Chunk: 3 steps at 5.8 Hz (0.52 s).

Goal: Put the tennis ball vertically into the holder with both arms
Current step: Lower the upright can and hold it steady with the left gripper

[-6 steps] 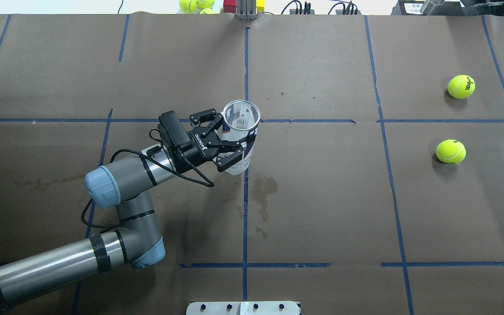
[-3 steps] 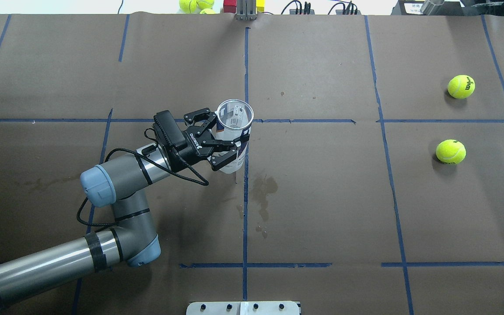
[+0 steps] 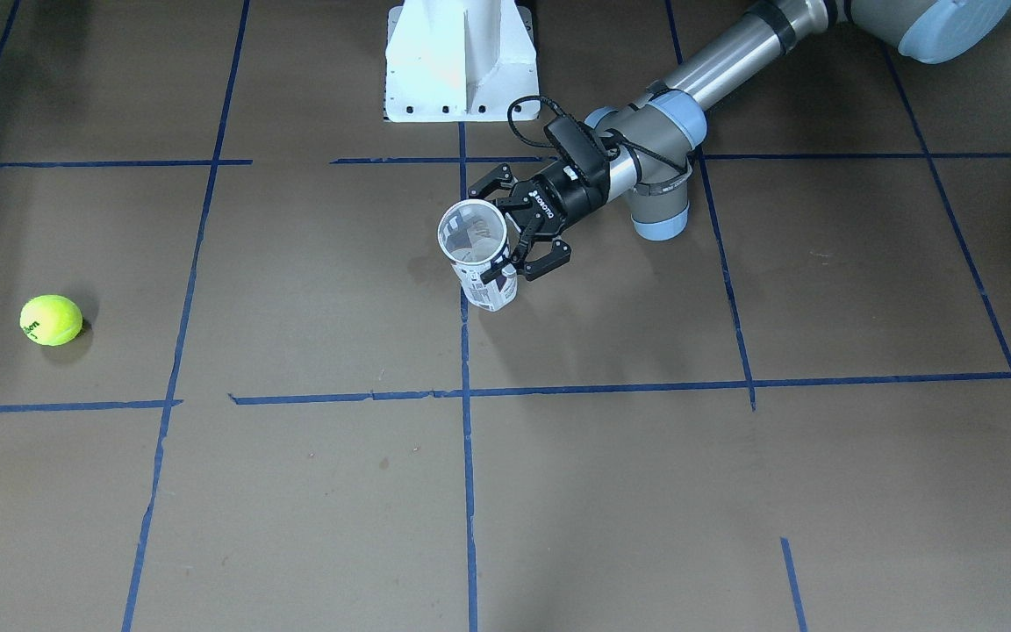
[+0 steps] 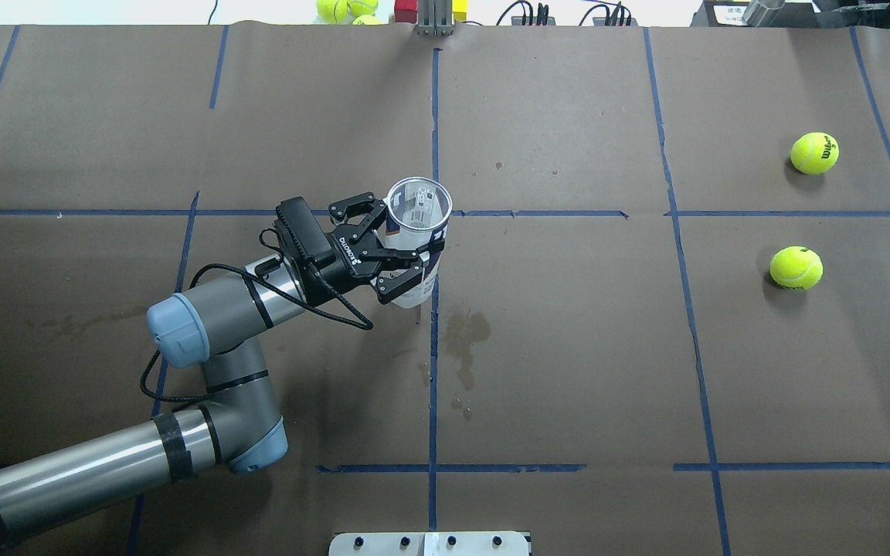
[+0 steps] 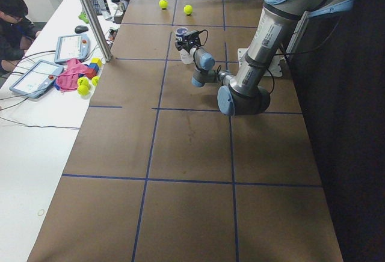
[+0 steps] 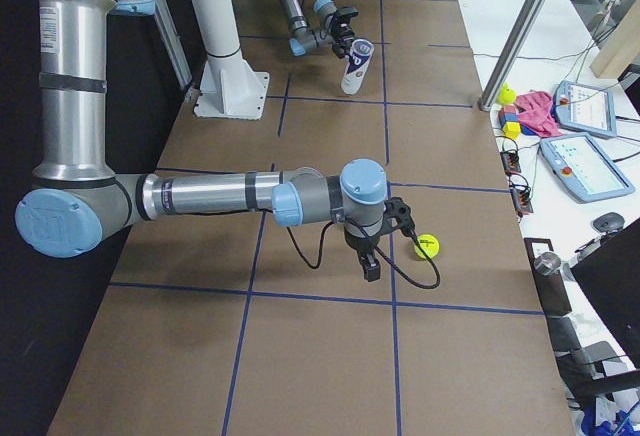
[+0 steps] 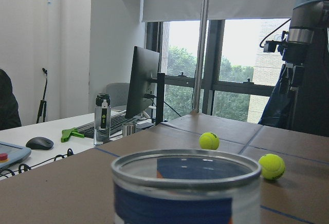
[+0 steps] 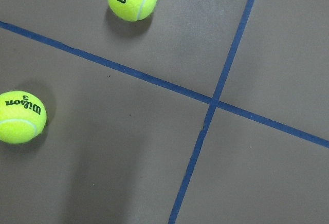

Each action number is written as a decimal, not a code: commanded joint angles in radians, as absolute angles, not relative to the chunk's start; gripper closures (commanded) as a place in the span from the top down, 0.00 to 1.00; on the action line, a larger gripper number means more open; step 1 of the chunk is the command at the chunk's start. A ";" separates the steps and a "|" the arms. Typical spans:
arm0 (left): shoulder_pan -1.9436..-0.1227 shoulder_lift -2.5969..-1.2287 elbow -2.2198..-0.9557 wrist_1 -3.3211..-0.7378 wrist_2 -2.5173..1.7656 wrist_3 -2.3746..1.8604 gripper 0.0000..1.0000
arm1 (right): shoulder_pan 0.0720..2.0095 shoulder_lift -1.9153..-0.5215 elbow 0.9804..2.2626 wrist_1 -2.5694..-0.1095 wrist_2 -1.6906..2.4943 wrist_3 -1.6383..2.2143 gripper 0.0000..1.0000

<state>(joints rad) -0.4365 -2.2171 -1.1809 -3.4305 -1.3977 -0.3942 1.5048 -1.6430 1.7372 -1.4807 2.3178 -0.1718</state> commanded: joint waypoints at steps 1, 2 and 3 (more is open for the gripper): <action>-0.433 -2.244 -1.149 -3.431 -1.397 -0.394 0.75 | 1.505 -1.643 1.735 -1.480 2.318 -0.172 1.00; -0.436 -2.237 -1.149 -3.436 -1.397 -0.394 0.80 | 1.505 -1.640 1.730 -1.480 2.318 -0.172 1.00; -0.436 -2.234 -1.149 -3.436 -1.399 -0.394 0.84 | 1.505 -1.640 1.729 -1.480 2.318 -0.172 1.00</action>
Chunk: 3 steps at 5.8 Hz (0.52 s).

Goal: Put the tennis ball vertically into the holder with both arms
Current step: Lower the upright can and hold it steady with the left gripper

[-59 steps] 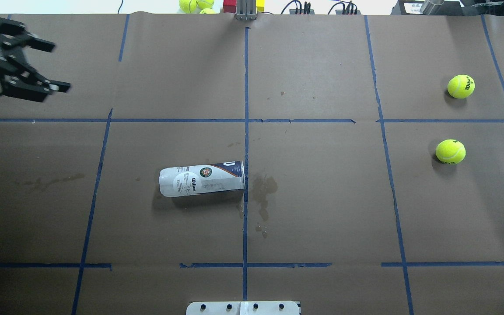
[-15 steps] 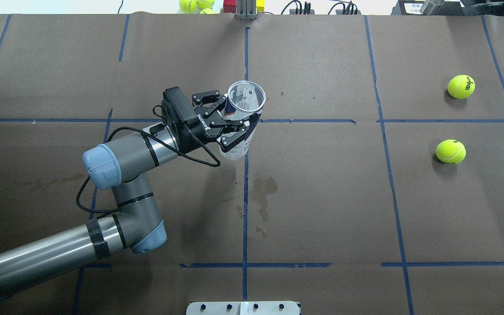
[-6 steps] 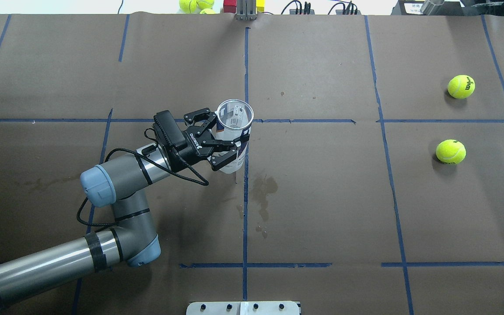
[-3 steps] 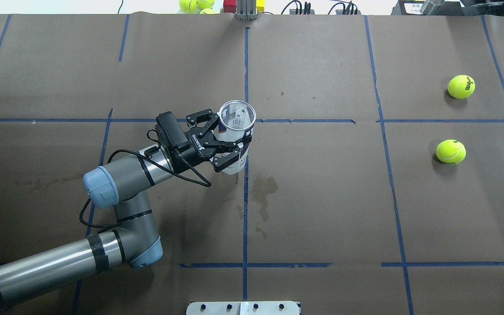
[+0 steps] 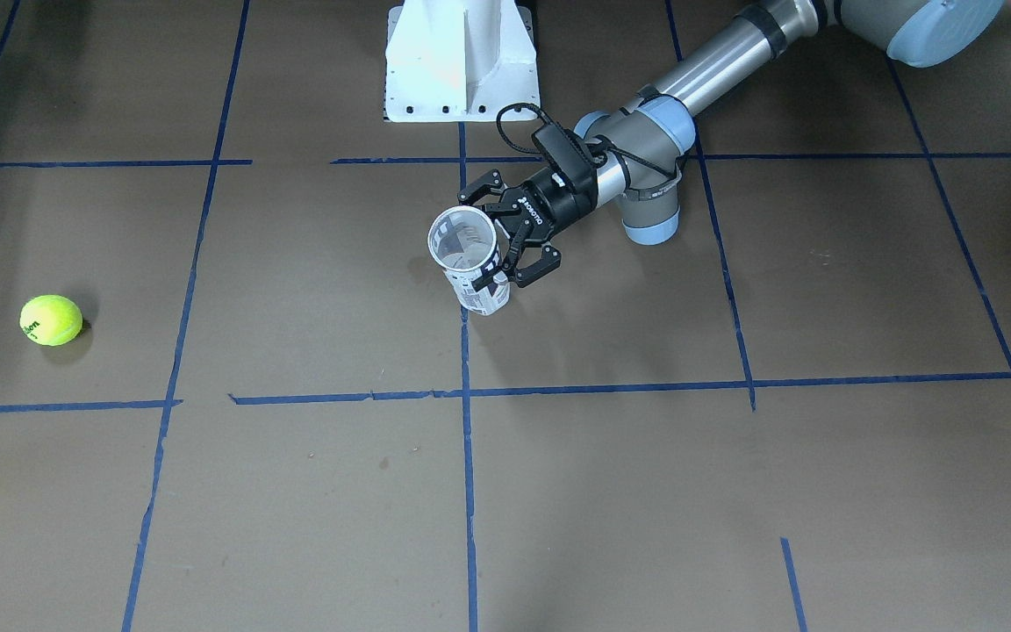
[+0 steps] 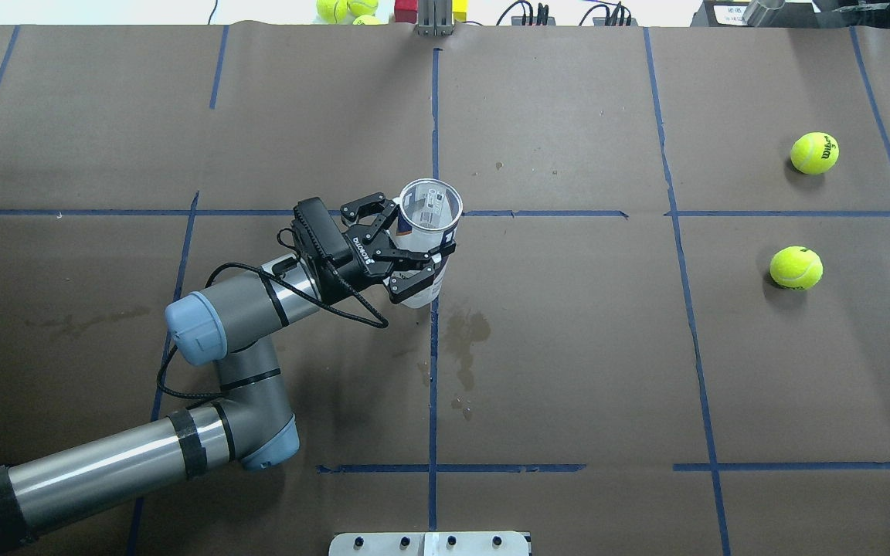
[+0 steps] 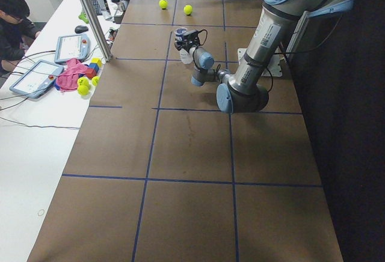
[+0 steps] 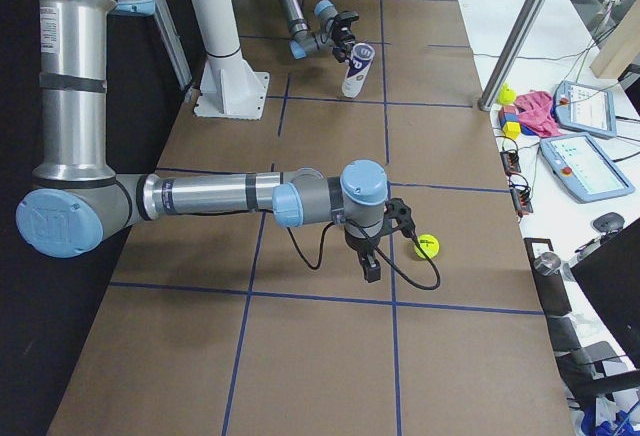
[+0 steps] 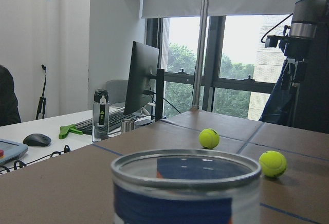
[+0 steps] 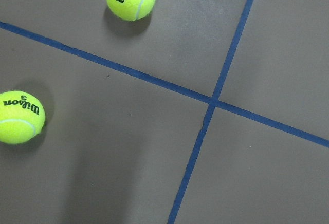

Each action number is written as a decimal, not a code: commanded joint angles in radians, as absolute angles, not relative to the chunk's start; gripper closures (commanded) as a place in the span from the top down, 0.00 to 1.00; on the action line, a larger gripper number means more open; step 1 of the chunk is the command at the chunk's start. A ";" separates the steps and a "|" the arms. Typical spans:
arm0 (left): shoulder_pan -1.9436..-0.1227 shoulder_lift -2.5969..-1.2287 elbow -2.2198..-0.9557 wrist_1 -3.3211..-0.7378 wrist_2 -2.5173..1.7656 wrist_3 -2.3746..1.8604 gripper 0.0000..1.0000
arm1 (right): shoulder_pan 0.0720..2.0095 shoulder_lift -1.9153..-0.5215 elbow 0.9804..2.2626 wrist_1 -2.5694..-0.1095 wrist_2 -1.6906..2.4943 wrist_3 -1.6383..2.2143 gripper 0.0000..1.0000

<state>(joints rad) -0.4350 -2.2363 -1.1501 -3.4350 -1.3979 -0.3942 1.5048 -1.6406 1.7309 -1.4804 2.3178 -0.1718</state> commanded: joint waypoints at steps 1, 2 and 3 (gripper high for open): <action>-0.436 -2.232 -1.149 -3.436 -1.399 -0.394 0.84 | 1.505 -1.638 1.727 -1.480 2.318 -0.172 1.00; -0.437 -2.224 -1.149 -3.436 -1.399 -0.391 0.85 | 1.505 -1.638 1.727 -1.480 2.318 -0.172 1.00; -0.439 -2.223 -1.149 -3.436 -1.401 -0.391 0.86 | 1.505 -1.638 1.726 -1.480 2.318 -0.172 1.00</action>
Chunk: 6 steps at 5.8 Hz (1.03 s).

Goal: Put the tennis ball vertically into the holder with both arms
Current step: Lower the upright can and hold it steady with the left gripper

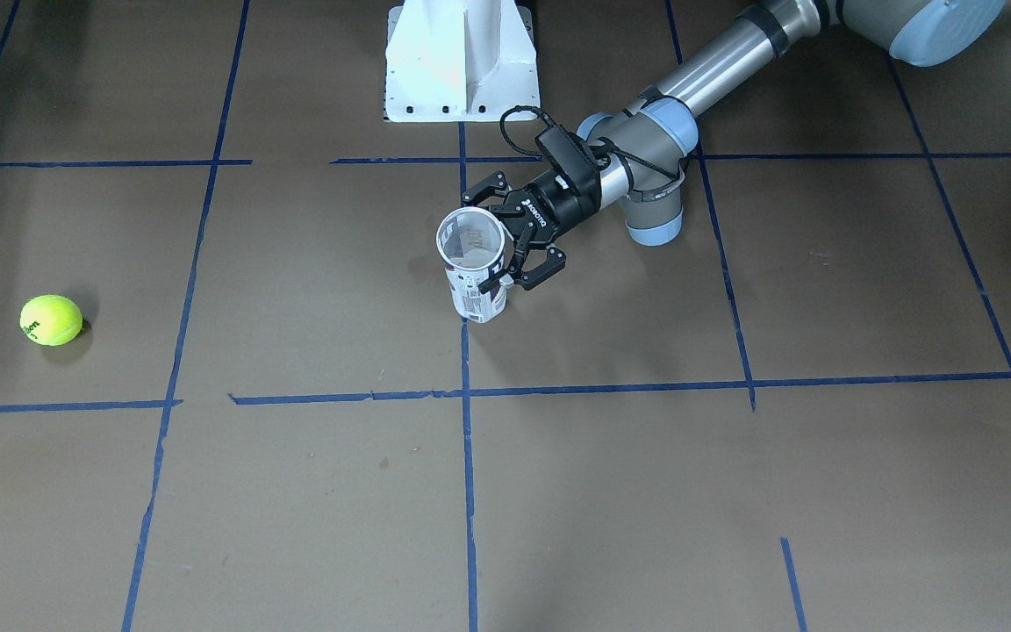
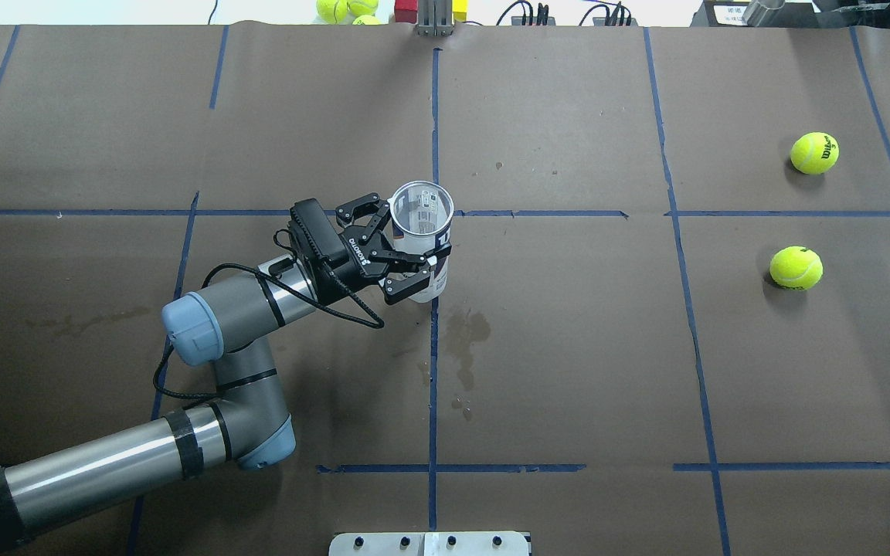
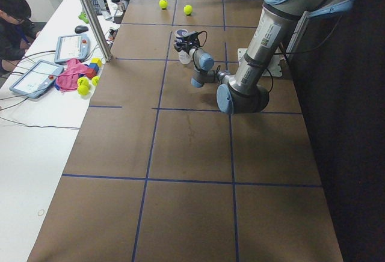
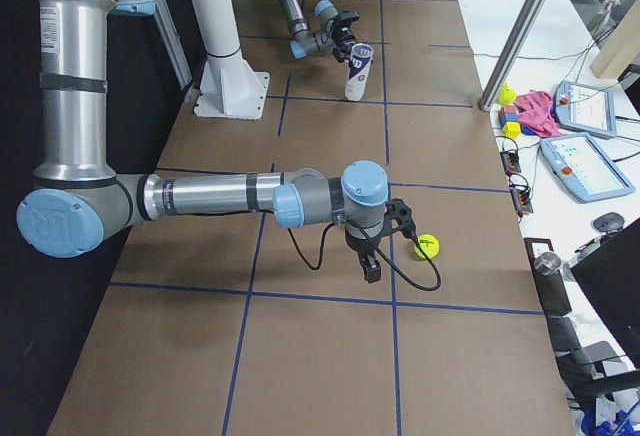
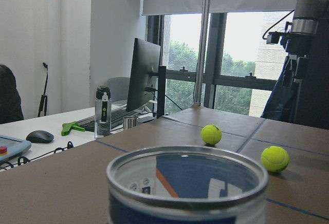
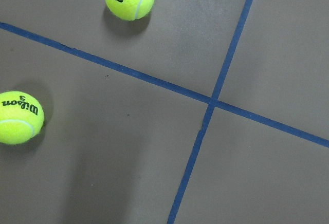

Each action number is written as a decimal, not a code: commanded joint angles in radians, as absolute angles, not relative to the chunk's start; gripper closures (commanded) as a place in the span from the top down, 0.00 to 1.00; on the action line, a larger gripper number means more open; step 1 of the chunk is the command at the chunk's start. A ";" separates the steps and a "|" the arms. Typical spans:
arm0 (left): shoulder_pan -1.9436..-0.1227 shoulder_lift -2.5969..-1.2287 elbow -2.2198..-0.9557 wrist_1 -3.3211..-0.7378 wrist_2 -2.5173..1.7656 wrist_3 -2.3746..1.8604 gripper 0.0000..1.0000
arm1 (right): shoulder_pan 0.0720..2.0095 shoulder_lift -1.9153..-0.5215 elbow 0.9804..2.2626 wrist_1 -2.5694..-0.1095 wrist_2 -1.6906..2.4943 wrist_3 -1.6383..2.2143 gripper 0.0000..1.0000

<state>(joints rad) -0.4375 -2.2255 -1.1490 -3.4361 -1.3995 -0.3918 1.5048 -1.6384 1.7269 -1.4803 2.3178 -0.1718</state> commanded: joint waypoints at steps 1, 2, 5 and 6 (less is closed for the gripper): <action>-0.440 -2.215 -1.149 -3.436 -1.401 -0.391 0.87 | 1.505 -1.638 1.726 -1.480 2.318 -0.172 1.00; -0.439 -2.212 -1.149 -3.436 -1.401 -0.391 0.87 | 1.505 -1.638 1.726 -1.480 2.318 -0.172 1.00; -0.440 -2.210 -1.155 -3.422 -1.405 -0.391 0.96 | 1.505 -1.638 1.726 -1.480 2.318 -0.172 1.00; -0.440 -2.210 -1.155 -3.415 -1.405 -0.391 0.96 | 1.505 -1.638 1.726 -1.480 2.319 -0.172 1.00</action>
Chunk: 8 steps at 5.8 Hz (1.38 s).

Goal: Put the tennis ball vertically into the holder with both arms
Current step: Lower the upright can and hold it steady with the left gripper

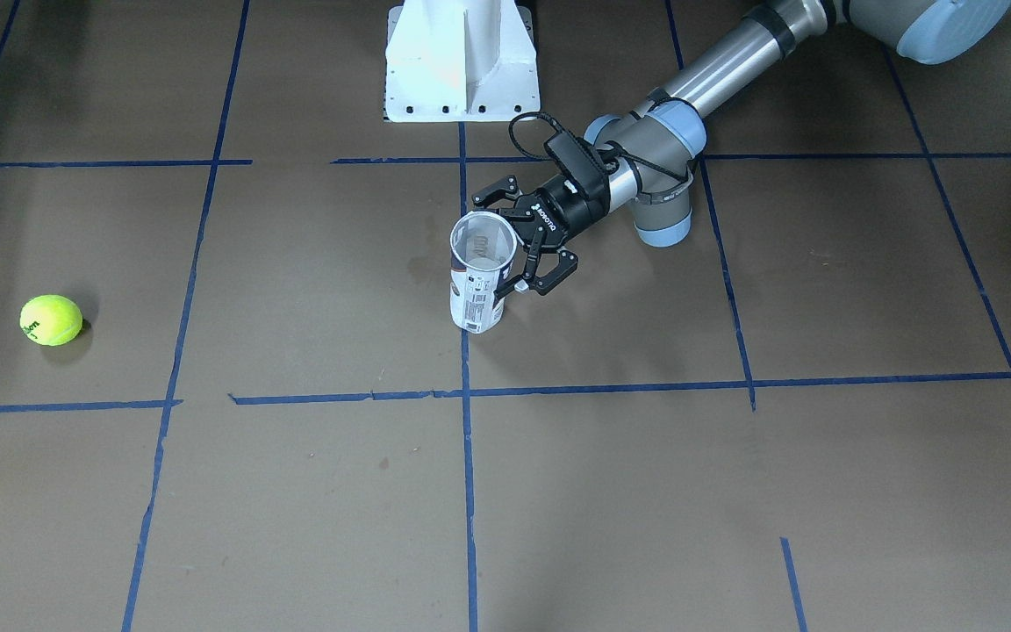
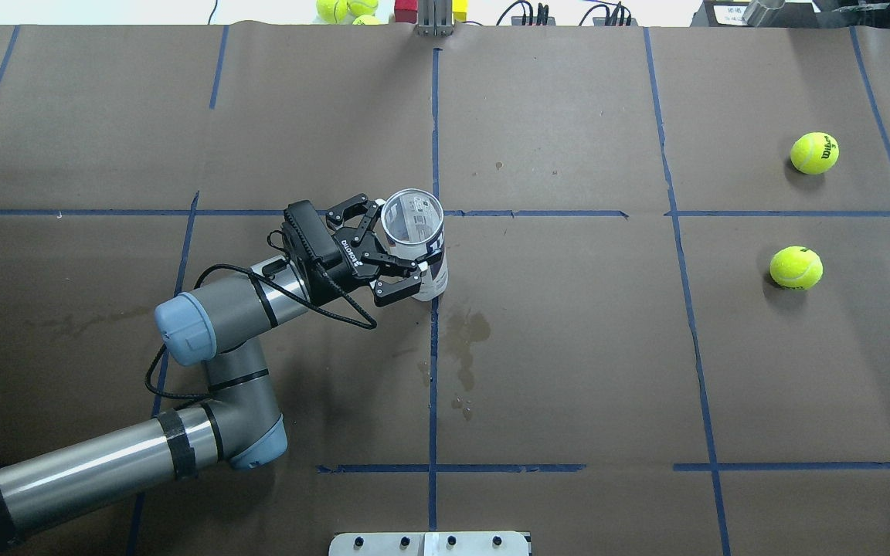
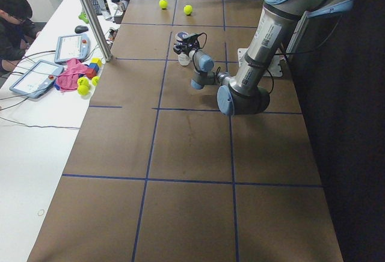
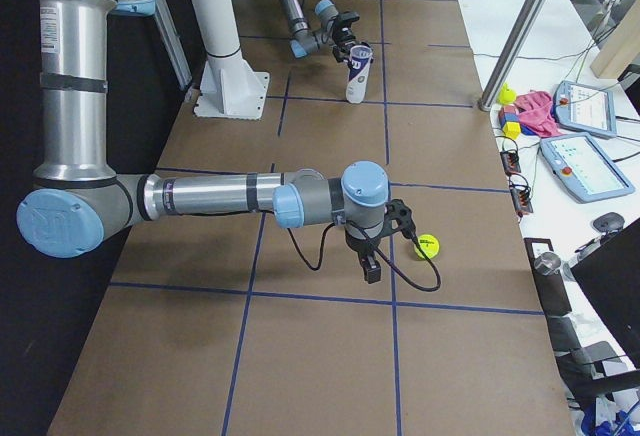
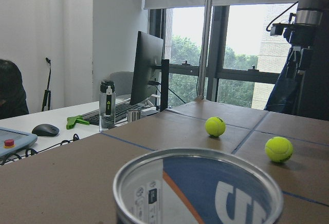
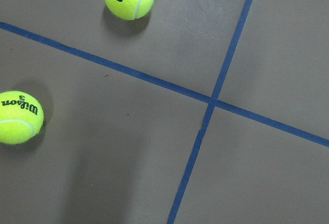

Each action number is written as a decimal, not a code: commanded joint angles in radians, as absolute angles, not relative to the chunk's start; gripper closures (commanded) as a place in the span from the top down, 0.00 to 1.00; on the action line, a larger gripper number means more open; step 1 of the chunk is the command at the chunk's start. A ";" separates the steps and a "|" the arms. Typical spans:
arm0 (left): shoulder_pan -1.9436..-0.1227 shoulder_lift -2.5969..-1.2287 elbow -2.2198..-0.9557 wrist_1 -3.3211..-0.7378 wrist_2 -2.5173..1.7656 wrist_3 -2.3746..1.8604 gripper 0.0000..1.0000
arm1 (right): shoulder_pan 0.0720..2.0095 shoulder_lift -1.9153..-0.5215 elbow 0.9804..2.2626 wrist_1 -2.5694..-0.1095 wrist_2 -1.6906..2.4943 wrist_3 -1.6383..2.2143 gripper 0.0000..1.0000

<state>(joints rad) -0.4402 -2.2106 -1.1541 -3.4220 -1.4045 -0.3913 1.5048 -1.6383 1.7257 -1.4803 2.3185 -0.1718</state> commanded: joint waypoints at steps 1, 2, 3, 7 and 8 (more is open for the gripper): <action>-0.440 -2.210 -1.157 -3.393 -1.407 -0.349 0.96 | 1.505 -1.638 1.724 -1.480 2.319 -0.172 1.00; -0.440 -2.210 -1.157 -3.378 -1.407 -0.345 0.96 | 1.505 -1.638 1.726 -1.480 2.318 -0.172 1.00; -0.439 -2.210 -1.157 -3.364 -1.407 -0.344 0.96 | 1.505 -1.638 1.726 -1.480 2.319 -0.172 1.00; -0.436 -2.217 -1.158 -3.341 -1.407 -0.344 0.96 | 1.500 -1.620 1.788 -1.479 2.351 -0.082 1.00; -0.434 -2.217 -1.161 -3.335 -1.407 -0.344 0.95 | 1.479 -1.620 1.819 -1.479 2.353 -0.063 1.00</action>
